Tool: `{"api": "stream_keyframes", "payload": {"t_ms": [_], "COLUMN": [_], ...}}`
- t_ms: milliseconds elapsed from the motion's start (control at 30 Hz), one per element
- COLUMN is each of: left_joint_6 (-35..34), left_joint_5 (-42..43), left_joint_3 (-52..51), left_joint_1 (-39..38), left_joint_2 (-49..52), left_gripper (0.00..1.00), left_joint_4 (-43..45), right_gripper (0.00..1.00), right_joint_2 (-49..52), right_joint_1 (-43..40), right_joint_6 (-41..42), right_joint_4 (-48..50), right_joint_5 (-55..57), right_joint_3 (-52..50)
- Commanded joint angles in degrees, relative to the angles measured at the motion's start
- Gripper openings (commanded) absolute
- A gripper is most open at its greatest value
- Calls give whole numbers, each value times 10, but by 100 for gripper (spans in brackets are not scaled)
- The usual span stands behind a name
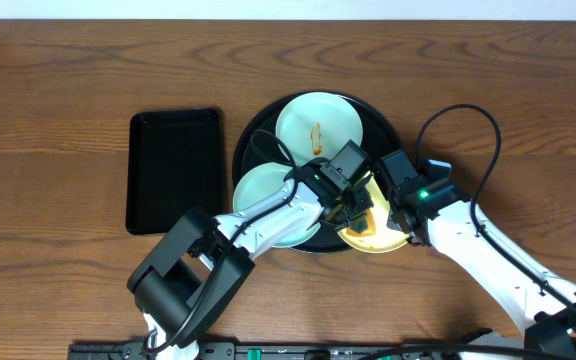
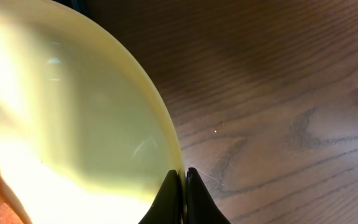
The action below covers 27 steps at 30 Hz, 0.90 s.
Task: Clean dirty plates on tray and stack at the side
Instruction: 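Scrub the tilted yellow plate with the sponge in the left gripper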
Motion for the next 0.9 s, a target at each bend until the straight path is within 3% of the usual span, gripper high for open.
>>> {"api": "stream_keyframes", "payload": {"t_ms": [0,433,533,700,867], "left_joint_6": [-45,-44,-4,68,175], "left_joint_5": [66,80,44,-98,-94], "left_joint_3": [-4,-4,-5,-4,4], "left_joint_1": [-94,-93,-90,-65,-22], "left_joint_2": [-8,-7,-7,-7,-11], "left_gripper": [8,8,8,7,7], "left_joint_4": [-6,-20,-45,-76,-58], "right_gripper": [1,1,1,1,1], "right_joint_2": [9,9,9,9,9], "right_joint_1": [-3,-3,-3,-3,-3], "right_joint_6": [6,6,6,7,7], "right_joint_4": [18,16,14,15,14], "right_joint_5": [5,5,5,5,5], "right_joint_3": [11,11,11,11,11]}}
